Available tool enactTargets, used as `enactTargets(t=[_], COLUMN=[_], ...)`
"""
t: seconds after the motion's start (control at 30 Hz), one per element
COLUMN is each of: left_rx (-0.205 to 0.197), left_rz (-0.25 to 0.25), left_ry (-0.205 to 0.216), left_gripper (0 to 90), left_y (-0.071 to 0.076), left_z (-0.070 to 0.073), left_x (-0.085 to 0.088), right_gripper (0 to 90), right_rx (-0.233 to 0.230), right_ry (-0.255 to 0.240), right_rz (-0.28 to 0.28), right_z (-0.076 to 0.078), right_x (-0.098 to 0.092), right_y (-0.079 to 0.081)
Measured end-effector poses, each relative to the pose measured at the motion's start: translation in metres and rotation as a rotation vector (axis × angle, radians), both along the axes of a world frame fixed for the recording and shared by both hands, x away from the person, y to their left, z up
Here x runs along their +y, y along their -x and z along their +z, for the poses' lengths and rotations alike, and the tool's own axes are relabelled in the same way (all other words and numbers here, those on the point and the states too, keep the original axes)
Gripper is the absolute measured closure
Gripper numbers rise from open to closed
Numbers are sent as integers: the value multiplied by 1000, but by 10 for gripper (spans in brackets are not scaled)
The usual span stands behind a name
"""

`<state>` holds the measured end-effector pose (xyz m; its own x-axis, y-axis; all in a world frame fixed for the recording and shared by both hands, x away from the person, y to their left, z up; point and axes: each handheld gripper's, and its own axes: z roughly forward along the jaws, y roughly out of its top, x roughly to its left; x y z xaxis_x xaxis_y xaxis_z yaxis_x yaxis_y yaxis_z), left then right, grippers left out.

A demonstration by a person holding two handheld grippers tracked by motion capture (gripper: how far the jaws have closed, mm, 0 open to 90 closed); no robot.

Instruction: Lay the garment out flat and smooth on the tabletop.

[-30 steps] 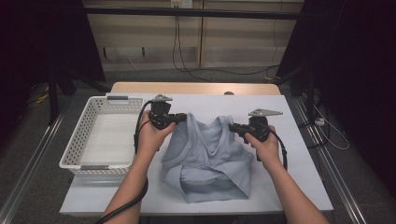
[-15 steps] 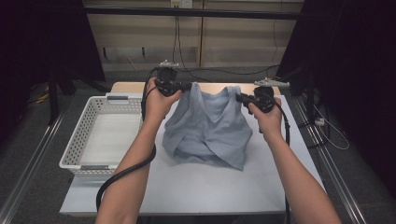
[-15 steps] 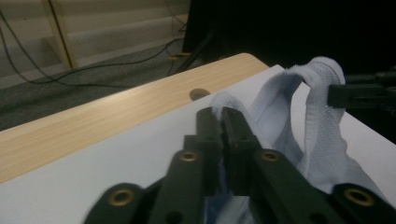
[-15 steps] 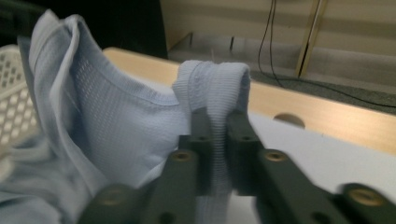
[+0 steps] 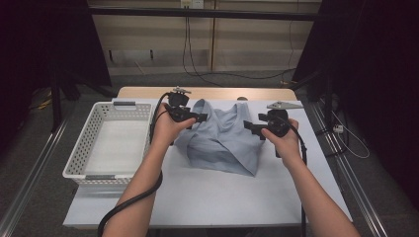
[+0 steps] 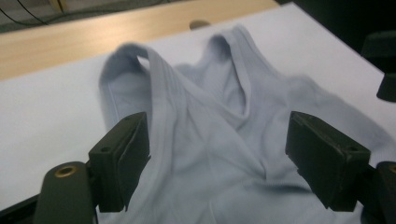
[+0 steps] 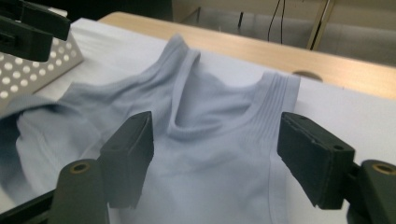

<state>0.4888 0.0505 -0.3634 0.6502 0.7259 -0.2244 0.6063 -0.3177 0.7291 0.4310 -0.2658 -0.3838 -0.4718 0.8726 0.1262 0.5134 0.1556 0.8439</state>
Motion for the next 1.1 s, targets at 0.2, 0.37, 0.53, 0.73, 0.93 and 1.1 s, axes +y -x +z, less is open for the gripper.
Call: enactTargets(t=[0.2, 0.37, 0.53, 0.73, 0.93, 1.1], left_rx=[14, 28, 27, 23, 25, 19], left_rz=[-1, 1, 7, 7, 7, 12], left_ry=[4, -23, -20, -7, -19, -9], left_gripper=[206, 206, 212, 245, 285, 320], left_y=[12, 16, 17, 21, 28, 36], left_z=[-9, -21, -29, -38, -47, -52], left_x=[3, 6, 8, 8, 12, 16], right_gripper=[259, 261, 265, 287, 326, 333], right_rx=[31, 58, 74, 77, 86, 81], right_ry=[10, 30, 21, 38, 36, 35], right_rz=[-9, 10, 26, 46, 62, 61], right_z=[-15, -26, -30, -35, -40, -42], right_x=[-6, -4, 0, 6, 10, 7], right_y=[12, 15, 14, 13, 17, 23])
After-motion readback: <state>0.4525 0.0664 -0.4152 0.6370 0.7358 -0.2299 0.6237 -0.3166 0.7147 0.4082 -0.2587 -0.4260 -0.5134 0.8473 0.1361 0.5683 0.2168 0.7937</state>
